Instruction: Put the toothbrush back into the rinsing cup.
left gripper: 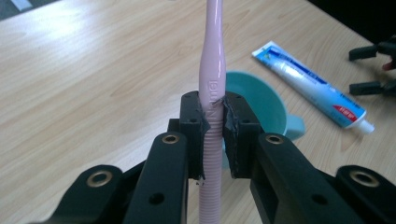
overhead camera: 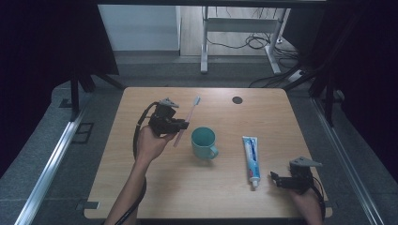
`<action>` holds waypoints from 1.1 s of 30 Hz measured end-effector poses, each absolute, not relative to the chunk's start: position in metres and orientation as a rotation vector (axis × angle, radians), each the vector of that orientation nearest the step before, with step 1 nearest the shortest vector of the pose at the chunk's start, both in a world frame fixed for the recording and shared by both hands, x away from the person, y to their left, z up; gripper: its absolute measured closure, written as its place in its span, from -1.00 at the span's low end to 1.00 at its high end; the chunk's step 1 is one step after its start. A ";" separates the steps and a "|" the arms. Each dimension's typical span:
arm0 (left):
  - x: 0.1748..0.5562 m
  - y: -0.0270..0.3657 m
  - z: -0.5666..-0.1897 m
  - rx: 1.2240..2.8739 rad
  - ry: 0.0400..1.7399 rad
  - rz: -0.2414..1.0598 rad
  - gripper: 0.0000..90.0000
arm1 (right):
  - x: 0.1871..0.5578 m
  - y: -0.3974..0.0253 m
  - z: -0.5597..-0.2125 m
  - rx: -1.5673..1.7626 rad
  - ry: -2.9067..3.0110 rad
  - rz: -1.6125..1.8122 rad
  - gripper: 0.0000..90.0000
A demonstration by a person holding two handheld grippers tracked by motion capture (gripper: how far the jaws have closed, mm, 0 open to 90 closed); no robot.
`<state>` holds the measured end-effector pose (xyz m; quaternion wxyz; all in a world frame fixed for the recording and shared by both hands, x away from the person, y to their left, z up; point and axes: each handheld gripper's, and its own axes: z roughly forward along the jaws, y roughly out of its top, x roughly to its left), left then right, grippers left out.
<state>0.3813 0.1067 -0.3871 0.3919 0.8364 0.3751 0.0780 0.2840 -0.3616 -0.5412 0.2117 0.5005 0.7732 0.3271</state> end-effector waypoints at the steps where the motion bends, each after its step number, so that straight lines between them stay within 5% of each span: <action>1: 0.381 0.107 -0.387 2.124 0.953 0.198 0.76 | 0.284 -0.362 -0.541 1.390 2.148 0.909 -0.83; 33: 0.393 0.061 -0.393 1.998 0.870 0.260 0.76 | 0.284 -0.362 -0.541 1.390 2.148 0.909 -0.83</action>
